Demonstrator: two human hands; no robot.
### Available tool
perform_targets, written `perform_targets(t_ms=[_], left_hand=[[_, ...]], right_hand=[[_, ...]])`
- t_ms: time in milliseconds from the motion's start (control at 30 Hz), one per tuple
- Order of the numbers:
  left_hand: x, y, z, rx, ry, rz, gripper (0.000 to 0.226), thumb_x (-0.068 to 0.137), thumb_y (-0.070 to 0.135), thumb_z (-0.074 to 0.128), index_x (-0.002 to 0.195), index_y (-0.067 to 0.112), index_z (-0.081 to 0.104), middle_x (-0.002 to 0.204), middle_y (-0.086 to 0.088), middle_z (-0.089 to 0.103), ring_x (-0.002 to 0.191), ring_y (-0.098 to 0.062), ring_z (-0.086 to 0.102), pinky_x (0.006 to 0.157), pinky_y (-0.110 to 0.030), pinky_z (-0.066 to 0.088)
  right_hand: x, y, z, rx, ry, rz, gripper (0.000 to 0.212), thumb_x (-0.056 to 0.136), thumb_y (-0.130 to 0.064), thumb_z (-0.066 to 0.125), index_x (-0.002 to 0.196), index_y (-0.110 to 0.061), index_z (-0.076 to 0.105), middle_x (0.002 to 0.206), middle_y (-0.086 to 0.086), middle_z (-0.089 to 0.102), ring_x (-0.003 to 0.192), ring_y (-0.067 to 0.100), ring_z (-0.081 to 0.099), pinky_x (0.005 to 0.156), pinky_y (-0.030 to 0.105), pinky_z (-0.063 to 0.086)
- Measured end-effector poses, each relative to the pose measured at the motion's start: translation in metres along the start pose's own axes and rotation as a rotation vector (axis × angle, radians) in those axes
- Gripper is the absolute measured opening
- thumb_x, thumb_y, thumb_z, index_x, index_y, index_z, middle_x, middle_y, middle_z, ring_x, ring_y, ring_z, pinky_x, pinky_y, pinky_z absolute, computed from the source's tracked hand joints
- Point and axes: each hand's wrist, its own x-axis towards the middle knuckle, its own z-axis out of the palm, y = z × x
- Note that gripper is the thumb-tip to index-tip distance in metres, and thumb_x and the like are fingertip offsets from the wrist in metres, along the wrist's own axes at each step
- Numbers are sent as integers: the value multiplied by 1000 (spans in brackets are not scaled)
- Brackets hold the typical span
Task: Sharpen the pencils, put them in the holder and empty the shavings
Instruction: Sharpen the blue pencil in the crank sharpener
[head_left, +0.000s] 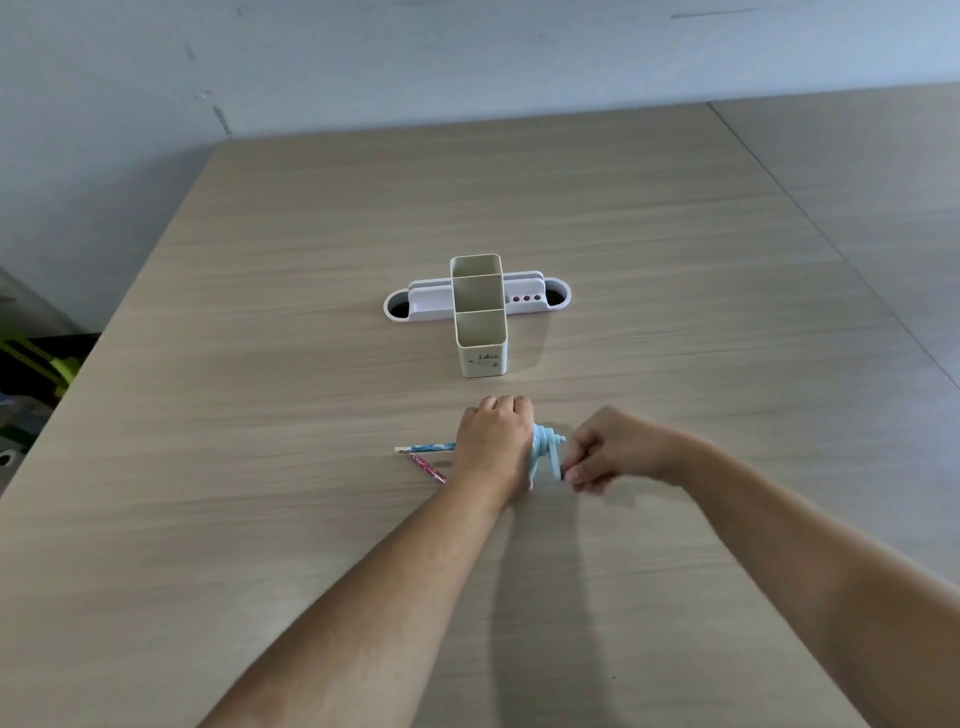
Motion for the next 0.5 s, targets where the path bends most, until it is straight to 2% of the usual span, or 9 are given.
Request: perform_targets(t_ms=[33,100,167,233,267,300,367,433,500], left_hand=[[-1,0,-1,0,-3,5,52,62,18,78,104,11,48,107,-5,59,101,-27,55,75,-34,41],[-1,-1,-2,-7,-22,21,58,59,24,81,104,11,47,107,-6,59,100,-26,54,76,-34,41],[0,-1,-3,-20,-36,23,60,58,25,82,105,11,48,109,-7,59,101,-27,54,78,-34,41],[1,-1,-3,-28,-43,2,61,59,24,83,107,11,48,111,-7,59,104,-27,53,80,-36,43],[2,-1,-3,-26,-49,-9,58,62,22,82,107,11,48,113,-7,59,106,-28,53,81,-36,44],[2,0,-3,-17,-51,-18,53,66,19,79,108,11,47,114,-7,58,107,-28,53,81,-37,45],[2,1,-3,7,-36,-20,43,72,7,68,109,9,46,115,-9,58,107,-29,52,80,-38,45],[1,1,-4,14,-27,-12,41,72,0,62,109,8,46,114,-11,58,107,-30,52,79,-38,45],[0,0,-4,12,-29,0,48,67,8,72,107,9,47,111,-10,59,104,-29,54,77,-37,45]], right_hand=[[1,-10,-10,36,29,-39,18,74,9,68,66,-8,68,52,0,70,46,7,62,47,17,51],[10,-26,-21,87,202,-99,15,74,8,69,67,-6,70,55,2,70,49,11,62,50,17,53],[26,-25,-18,123,400,-91,5,74,6,71,75,1,71,60,8,67,54,18,60,58,20,57],[41,-12,-5,87,496,-45,10,75,6,69,85,8,69,66,14,64,57,21,58,65,25,56],[44,-5,3,41,507,-30,9,76,6,68,84,6,70,68,14,64,57,20,57,65,22,54],[44,3,9,-33,512,-14,7,76,5,67,80,1,71,68,11,64,56,16,55,60,13,51],[35,14,16,-176,424,25,12,73,1,70,66,-8,68,55,1,61,49,10,50,45,6,39],[19,14,15,-143,168,56,16,73,3,71,62,-8,65,48,0,62,45,11,54,46,11,44],[5,4,4,-5,-45,48,14,75,8,68,68,-5,67,51,1,67,45,8,61,48,15,51]])
